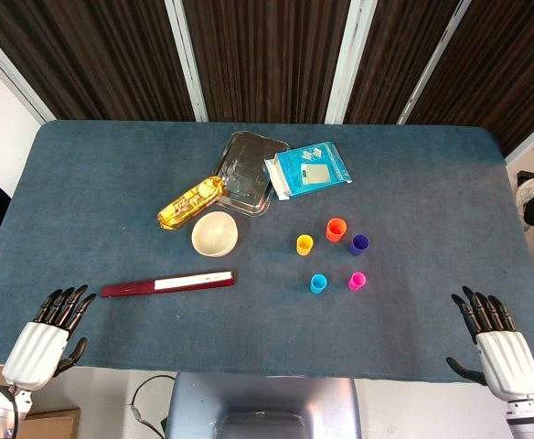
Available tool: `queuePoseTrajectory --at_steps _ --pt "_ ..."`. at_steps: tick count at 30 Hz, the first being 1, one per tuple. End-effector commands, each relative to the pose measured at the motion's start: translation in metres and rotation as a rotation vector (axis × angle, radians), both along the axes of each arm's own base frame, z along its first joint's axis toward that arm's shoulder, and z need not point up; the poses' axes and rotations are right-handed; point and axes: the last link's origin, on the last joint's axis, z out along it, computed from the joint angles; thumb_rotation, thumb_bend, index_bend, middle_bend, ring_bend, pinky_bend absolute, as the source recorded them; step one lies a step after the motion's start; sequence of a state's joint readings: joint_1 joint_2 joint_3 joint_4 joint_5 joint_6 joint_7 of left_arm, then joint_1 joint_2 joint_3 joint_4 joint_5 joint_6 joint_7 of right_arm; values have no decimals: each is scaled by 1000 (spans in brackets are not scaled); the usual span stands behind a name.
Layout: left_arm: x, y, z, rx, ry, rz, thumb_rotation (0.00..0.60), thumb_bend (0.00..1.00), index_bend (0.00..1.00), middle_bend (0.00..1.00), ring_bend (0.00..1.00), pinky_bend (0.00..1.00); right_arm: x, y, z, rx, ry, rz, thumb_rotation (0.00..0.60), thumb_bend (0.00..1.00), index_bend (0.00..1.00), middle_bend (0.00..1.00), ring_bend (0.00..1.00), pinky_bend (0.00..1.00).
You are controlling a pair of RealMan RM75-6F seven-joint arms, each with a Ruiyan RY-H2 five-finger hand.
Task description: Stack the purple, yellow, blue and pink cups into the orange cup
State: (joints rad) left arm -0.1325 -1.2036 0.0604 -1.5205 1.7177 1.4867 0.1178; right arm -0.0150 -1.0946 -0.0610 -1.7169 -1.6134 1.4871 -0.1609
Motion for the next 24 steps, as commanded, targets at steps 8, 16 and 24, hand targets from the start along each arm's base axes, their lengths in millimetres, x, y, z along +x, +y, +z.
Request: queuePoseTrajectory --at_steps 8,16,24 --pt "-1 5 -1 -8 -2 6 600 438 0 0 10 104 -4 -55 3 -68 -52 -14 600 282 0 0 0 0" --pt "-2 3 0 -3 3 12 600 438 0 0 9 103 25 -179 -14 26 14 -16 600 281 150 0 0 0" --pt "-6 -1 3 4 11 29 600 437 0 0 10 103 45 -235 -51 66 65 -47 600 288 308 0 0 0"
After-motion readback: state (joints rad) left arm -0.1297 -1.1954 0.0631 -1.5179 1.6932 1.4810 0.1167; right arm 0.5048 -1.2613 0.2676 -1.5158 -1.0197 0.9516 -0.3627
